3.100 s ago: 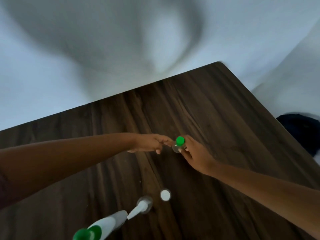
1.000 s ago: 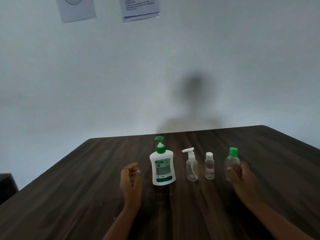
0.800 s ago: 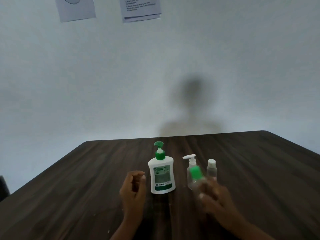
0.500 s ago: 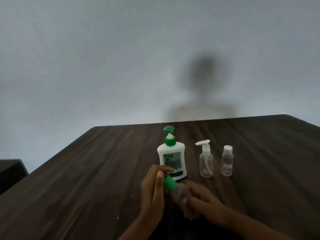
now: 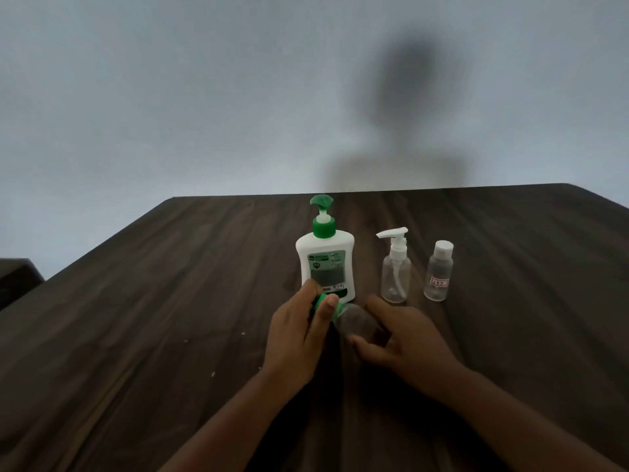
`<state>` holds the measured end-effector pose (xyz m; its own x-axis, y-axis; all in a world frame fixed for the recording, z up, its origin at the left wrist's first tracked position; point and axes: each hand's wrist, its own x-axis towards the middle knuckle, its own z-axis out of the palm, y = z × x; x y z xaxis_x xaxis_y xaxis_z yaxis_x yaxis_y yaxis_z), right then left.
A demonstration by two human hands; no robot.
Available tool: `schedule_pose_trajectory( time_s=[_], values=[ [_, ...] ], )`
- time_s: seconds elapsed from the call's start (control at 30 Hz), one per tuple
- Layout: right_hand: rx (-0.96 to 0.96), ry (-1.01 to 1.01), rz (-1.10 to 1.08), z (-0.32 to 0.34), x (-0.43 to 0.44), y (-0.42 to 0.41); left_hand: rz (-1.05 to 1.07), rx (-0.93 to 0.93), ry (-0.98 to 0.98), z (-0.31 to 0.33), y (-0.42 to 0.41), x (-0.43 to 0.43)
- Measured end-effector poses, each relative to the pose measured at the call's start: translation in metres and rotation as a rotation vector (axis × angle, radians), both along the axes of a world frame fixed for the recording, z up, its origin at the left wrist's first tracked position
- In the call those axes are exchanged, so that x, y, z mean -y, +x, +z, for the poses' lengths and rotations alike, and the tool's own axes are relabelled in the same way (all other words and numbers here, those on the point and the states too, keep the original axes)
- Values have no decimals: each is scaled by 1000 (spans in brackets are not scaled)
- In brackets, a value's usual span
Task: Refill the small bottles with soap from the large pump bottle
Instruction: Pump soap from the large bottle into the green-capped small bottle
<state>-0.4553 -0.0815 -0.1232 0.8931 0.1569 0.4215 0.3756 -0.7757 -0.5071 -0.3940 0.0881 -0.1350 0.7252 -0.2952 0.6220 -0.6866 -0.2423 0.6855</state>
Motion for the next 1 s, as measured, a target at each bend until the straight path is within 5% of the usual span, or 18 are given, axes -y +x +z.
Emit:
schedule_pose_trajectory(
  time_s=[0.2,0.37,0.43,0.53,0.7,1.0],
  values=[
    [269,-119,-112,-6,0,3,136,-158,85,-2,2,1],
    [223,45,-124,-11,3,6,-54,-212,-16,3,-3,0],
    [199,116,-121,-13,7,8,-106,-142,82,3,-5,0],
    [198,186,-99,-15,8,12,-44,-55,191,0,-3,1],
    [272,193,-108,-16,4,12,46,-193,32,-1,2,-1],
    [211,242,-163,-13,7,10,-54,-70,115,4,-7,3]
  ],
)
